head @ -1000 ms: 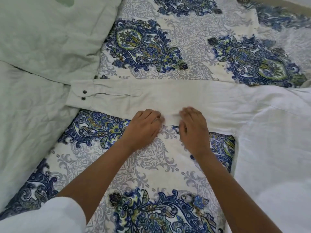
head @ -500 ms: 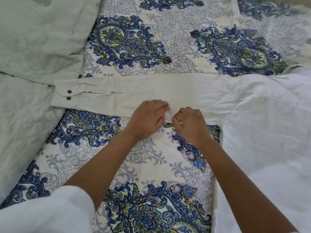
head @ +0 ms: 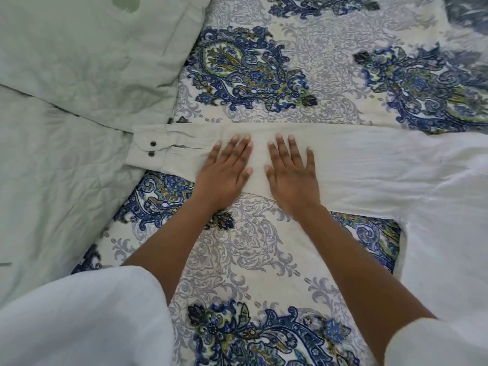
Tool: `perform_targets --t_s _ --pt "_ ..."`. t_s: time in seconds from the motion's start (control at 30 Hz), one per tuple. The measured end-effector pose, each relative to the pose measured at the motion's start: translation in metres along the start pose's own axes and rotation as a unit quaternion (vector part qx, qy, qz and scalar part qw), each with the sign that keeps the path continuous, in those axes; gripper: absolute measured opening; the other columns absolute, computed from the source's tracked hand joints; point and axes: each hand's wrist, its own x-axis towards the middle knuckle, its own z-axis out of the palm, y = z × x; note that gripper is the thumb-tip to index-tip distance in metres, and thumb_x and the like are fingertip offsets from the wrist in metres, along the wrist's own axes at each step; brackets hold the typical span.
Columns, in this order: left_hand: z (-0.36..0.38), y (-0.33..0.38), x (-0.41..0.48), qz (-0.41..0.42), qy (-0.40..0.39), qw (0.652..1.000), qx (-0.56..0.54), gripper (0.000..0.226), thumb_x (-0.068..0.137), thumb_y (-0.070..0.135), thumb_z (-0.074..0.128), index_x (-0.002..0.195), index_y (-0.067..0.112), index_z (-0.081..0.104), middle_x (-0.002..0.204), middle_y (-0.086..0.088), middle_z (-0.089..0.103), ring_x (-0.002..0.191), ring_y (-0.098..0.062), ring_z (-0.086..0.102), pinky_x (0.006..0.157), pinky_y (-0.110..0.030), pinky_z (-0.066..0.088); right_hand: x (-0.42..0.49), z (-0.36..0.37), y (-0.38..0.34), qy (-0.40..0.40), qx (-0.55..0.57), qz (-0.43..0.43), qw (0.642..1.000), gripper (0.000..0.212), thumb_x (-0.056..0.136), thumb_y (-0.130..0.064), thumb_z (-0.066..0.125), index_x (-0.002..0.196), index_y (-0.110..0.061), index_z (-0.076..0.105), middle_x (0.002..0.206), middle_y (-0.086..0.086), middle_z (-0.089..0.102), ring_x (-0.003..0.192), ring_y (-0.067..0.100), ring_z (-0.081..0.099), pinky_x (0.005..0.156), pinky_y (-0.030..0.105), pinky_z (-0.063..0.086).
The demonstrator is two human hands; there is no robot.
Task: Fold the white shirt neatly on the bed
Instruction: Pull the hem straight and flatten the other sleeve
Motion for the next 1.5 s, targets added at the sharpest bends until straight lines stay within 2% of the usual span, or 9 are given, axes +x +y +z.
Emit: perform_targets --t_s 0.2,0.37,0.5,0.7,0.77,0.93,1.1,1.27,1.5 --pt "-0.006 -0.068 -0.031 -0.109 0.018 0.992 0.061 0.064 0.093 0.046 0.002 0.149 0.015 -0.005 0.157 0.0 -0.008 0.143 -0.013 -0.013 0.111 -0.033 -0.022 0.015 -0.011 0.03 -0.01 -0.008 0.186 0.983 0.057 0.1 -0.04 0.014 0.15 -0.018 -0.002 0.158 0.001 -0.01 0.145 0.018 -0.012 0.115 0.049 -0.009" --pt "-0.015 -0.1 -0.044 -0.128 -0.01 0.986 0.107 0.057 0.098 0.042 0.006 0.15 0.018 0.0 0.158 0.003 -0.003 0.145 -0.012 -0.008 0.106 -0.036 -0.027 0.009 0.007 -0.026 -0.001 -0.012 0.04 0.999 0.054 0.1 -0.04 0.011 0.149 -0.024 -0.004 0.158 -0.003 -0.009 0.145 0.017 -0.012 0.111 0.046 -0.015" --pt "-0.034 -0.104 -0.046 -0.18 0.007 0.977 0.113 0.055 0.1 0.035 0.013 0.15 0.018 -0.002 0.158 0.001 -0.008 0.145 -0.018 -0.012 0.11 -0.044 -0.02 0.012 0.007 -0.02 -0.02 -0.007 0.069 0.997 0.053 0.1 -0.04 0.012 0.149 -0.026 -0.004 0.158 -0.004 -0.009 0.145 0.016 -0.014 0.113 0.048 -0.013" --pt "-0.024 -0.006 -0.038 0.025 -0.032 0.998 -0.038 0.056 0.1 0.04 0.01 0.145 0.021 -0.015 0.153 0.003 -0.021 0.141 -0.013 -0.02 0.117 -0.038 -0.009 -0.024 0.004 -0.033 -0.027 0.04 0.024 0.999 0.052 0.101 -0.038 0.013 0.149 -0.028 -0.005 0.157 -0.006 -0.014 0.144 0.013 -0.015 0.112 0.042 -0.015" --pt "-0.014 0.006 -0.035 -0.005 -0.062 0.996 -0.066 0.055 0.101 0.039 0.011 0.148 0.022 -0.011 0.156 0.005 -0.016 0.143 -0.011 -0.016 0.118 -0.037 -0.007 -0.039 0.003 -0.003 -0.015 0.044 0.053 0.998 0.054 0.1 -0.037 0.013 0.15 -0.023 -0.001 0.158 -0.002 -0.007 0.145 0.014 -0.008 0.115 0.041 -0.008" --pt "-0.03 0.054 -0.023 -0.116 -0.043 0.987 -0.101 0.054 0.1 0.031 0.02 0.149 0.011 0.01 0.158 -0.003 0.004 0.146 -0.017 -0.002 0.117 -0.04 -0.004 -0.074 -0.051 0.094 0.201 0.353 0.243 0.881 0.046 0.102 -0.023 0.032 0.146 -0.015 0.025 0.155 0.003 0.023 0.143 0.015 0.021 0.114 0.024 0.015" --pt "-0.045 0.207 0.032 0.1 -0.001 0.987 -0.122 0.055 0.098 0.03 0.015 0.149 0.011 0.012 0.159 -0.004 0.003 0.146 -0.018 0.001 0.117 -0.042 0.004 -0.093 -0.056 0.164 0.109 0.207 0.237 0.943 0.047 0.101 -0.013 0.027 0.147 -0.01 0.02 0.157 0.008 0.014 0.146 0.018 0.007 0.114 0.025 0.006" --pt "-0.017 0.281 0.08 0.151 -0.042 0.986 -0.05 0.054 0.101 0.032 0.021 0.15 0.014 0.009 0.159 -0.002 0.002 0.146 -0.018 0.003 0.116 -0.04 0.003 -0.101 -0.035 0.224 0.083 0.07 0.194 0.975 0.05 0.1 -0.021 0.027 0.149 -0.013 0.017 0.157 0.006 0.012 0.146 0.02 0.01 0.116 0.035 0.009" --pt "-0.021 0.281 0.086 0.133 -0.067 0.988 -0.04 0.057 0.101 0.035 0.017 0.15 0.014 -0.003 0.158 -0.002 -0.009 0.145 -0.018 -0.008 0.116 -0.039 -0.005 -0.17 -0.047 0.269 0.061 0.029 0.462 0.884 0.054 0.101 -0.032 0.02 0.15 -0.015 0.003 0.159 0.002 -0.002 0.146 0.018 -0.005 0.117 0.047 -0.004"
